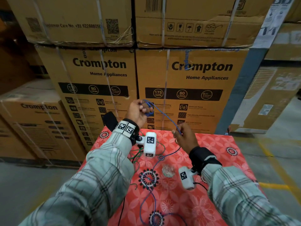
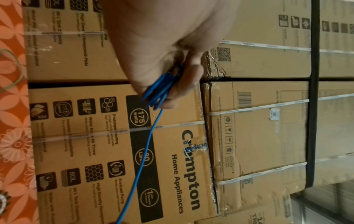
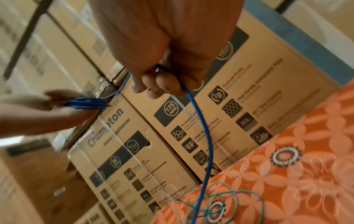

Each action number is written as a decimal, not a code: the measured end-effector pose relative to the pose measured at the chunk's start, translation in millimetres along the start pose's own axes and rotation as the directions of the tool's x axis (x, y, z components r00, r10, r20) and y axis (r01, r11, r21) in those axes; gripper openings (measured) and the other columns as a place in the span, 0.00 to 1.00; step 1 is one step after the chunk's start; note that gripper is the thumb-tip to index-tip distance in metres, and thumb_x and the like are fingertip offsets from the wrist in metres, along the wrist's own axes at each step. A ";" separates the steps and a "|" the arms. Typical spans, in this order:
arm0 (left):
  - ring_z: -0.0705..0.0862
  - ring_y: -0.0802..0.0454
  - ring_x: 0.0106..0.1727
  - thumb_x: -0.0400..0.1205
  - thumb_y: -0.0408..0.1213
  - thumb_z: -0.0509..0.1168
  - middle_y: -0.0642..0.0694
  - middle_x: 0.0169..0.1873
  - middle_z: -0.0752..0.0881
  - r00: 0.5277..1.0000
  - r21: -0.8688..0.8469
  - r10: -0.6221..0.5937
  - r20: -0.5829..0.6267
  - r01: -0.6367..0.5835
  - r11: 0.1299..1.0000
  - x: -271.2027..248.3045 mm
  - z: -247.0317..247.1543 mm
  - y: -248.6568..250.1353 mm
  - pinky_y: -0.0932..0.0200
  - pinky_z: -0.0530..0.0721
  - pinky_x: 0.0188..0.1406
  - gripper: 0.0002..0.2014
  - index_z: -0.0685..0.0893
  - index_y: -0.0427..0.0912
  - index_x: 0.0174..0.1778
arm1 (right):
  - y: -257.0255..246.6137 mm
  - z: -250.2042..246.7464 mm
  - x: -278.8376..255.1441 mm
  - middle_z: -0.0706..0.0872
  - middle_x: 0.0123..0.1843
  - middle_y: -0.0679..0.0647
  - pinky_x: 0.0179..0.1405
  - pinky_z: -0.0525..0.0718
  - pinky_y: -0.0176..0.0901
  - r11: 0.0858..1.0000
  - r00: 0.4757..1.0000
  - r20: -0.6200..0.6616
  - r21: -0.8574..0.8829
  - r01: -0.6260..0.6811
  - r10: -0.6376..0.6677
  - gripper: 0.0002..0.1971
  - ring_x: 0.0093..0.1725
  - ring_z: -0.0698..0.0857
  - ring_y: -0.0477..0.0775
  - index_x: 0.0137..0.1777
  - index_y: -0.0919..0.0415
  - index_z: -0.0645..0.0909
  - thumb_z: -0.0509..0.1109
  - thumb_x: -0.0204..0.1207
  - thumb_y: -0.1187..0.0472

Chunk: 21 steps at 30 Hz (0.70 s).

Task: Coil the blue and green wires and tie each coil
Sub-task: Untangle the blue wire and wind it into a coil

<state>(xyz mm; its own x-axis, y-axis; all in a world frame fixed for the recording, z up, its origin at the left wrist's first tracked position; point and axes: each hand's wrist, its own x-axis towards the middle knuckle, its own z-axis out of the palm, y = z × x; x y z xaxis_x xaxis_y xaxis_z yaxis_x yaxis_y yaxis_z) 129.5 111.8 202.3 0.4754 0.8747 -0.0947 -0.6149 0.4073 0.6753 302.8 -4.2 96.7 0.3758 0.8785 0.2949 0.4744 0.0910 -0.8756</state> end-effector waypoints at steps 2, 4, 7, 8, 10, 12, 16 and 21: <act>0.65 0.57 0.16 0.86 0.35 0.47 0.53 0.15 0.65 0.999 0.007 0.014 -0.045 -0.014 1.000 2.7 -3.3 -3.6 0.58 0.76 0.40 0.15 0.66 0.45 0.32 | 0.1 -1.6 0.0 0.74 0.31 0.51 0.29 0.71 0.48 0.947 0.980 0.092 -0.257 0.194 -0.176 0.14 0.30 0.72 0.53 0.38 0.57 0.67 0.71 0.77 0.63; 0.67 0.57 0.16 0.87 0.35 0.47 0.53 0.15 0.67 0.998 0.036 0.016 -0.065 -0.014 0.999 3.6 -2.8 -8.4 0.61 0.76 0.38 0.16 0.67 0.44 0.32 | -2.1 0.6 -3.6 0.74 0.33 0.51 0.32 0.72 0.49 0.837 0.922 0.256 -0.399 0.374 -0.291 0.14 0.34 0.72 0.57 0.37 0.55 0.67 0.72 0.75 0.62; 0.71 0.56 0.18 0.87 0.35 0.47 0.51 0.17 0.71 0.997 0.076 0.021 -0.071 -0.016 0.997 4.6 -0.7 -12.7 0.63 0.73 0.31 0.15 0.67 0.44 0.33 | -5.7 6.9 -7.0 0.82 0.42 0.56 0.37 0.78 0.53 0.708 0.873 0.422 -0.539 0.457 -0.243 0.10 0.42 0.79 0.62 0.46 0.56 0.74 0.66 0.80 0.50; 0.71 0.55 0.18 0.87 0.35 0.46 0.51 0.17 0.71 0.998 0.083 0.020 -0.065 -0.015 0.996 4.8 -0.4 -13.6 0.62 0.73 0.32 0.15 0.67 0.44 0.33 | -8.0 8.9 -7.4 0.83 0.45 0.57 0.39 0.78 0.53 0.672 0.857 0.460 -0.560 0.484 -0.234 0.13 0.44 0.80 0.62 0.49 0.57 0.76 0.61 0.82 0.46; 0.69 0.56 0.17 0.87 0.35 0.46 0.52 0.16 0.70 0.999 0.080 0.007 -0.032 -0.004 0.997 3.8 -0.2 -15.1 0.59 0.73 0.36 0.15 0.68 0.44 0.33 | -14.5 11.4 -9.3 0.85 0.47 0.59 0.41 0.78 0.53 0.688 0.834 0.496 -0.519 0.508 -0.242 0.21 0.47 0.81 0.63 0.53 0.59 0.78 0.50 0.84 0.45; 0.65 0.56 0.15 0.86 0.36 0.48 0.53 0.15 0.67 1.000 0.065 -0.005 0.013 0.004 0.998 0.2 -0.6 -15.0 0.58 0.76 0.38 0.15 0.69 0.44 0.32 | -20.5 10.6 -12.3 0.86 0.46 0.60 0.43 0.78 0.52 0.797 0.869 0.414 -0.410 0.444 -0.272 0.24 0.46 0.82 0.62 0.54 0.64 0.81 0.49 0.84 0.48; 0.59 0.58 0.13 0.85 0.37 0.47 0.55 0.14 0.61 0.994 -0.022 -0.030 0.101 0.033 0.999 -7.2 1.6 -6.1 0.59 0.76 0.37 0.15 0.69 0.46 0.31 | -2.3 3.5 -1.7 0.80 0.37 0.51 0.40 0.78 0.48 0.997 0.999 -0.014 -0.063 0.038 -0.039 0.12 0.38 0.78 0.54 0.50 0.65 0.82 0.59 0.85 0.59; 0.60 0.57 0.13 0.84 0.35 0.48 0.55 0.14 0.61 0.994 -0.100 0.026 0.108 -0.015 0.995 -4.2 10.6 5.3 0.59 0.77 0.36 0.15 0.69 0.45 0.31 | 23.7 2.0 8.5 0.76 0.38 0.59 0.34 0.75 0.52 0.971 0.973 -0.104 0.147 -0.189 0.206 0.10 0.33 0.70 0.52 0.40 0.56 0.67 0.64 0.82 0.59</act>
<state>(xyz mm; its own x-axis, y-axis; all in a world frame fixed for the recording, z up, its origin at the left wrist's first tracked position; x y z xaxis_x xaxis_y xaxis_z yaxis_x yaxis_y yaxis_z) 130.9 107.4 214.0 0.5243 0.8515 0.0024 -0.6819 0.4182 0.6001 315.6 6.4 77.7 0.5463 0.8246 0.1470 0.2725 -0.0091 -0.9621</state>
